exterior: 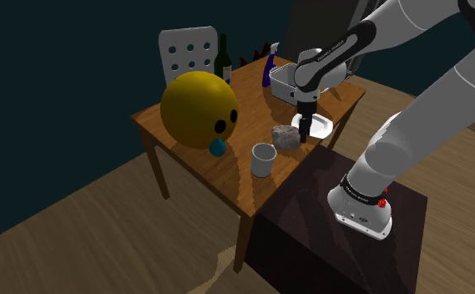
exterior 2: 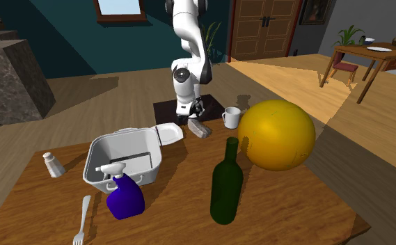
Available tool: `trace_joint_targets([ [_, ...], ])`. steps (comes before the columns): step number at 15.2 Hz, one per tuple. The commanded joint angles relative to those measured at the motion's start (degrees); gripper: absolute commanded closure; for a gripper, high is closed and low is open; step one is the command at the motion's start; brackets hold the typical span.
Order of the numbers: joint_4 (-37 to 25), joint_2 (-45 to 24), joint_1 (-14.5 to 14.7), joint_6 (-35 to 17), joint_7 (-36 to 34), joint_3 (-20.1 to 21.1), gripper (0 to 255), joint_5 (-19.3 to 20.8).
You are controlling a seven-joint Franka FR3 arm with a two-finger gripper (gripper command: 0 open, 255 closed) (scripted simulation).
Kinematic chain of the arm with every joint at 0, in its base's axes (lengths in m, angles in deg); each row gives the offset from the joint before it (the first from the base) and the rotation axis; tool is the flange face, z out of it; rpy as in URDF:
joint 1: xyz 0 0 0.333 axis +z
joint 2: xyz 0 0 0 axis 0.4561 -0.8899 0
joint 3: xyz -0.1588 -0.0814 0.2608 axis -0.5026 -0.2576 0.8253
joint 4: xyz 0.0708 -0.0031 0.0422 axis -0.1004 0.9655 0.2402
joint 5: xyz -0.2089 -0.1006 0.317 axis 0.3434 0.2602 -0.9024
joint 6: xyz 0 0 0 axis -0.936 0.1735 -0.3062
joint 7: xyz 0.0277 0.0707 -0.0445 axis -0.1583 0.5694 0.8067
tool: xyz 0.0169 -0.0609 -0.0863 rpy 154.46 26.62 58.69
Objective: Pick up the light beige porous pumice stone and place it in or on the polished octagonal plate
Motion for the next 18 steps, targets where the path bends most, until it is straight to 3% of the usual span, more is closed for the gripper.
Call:
trace_joint_targets([
  [1,0.1,0.0,0.0,-0.1,0.0,0.0,0,0.0],
  [4,0.0,0.0,0.0,-0.1,0.0,0.0,0,0.0],
  [5,0.0,0.0,0.0,-0.1,0.0,0.0,255,0.0],
  [14,0.1,0.0,0.0,-0.1,0.0,0.0,255,0.0],
  [18,-0.8,3.3,-0.4,4.0,-0.9,0.4,255,0.8],
])
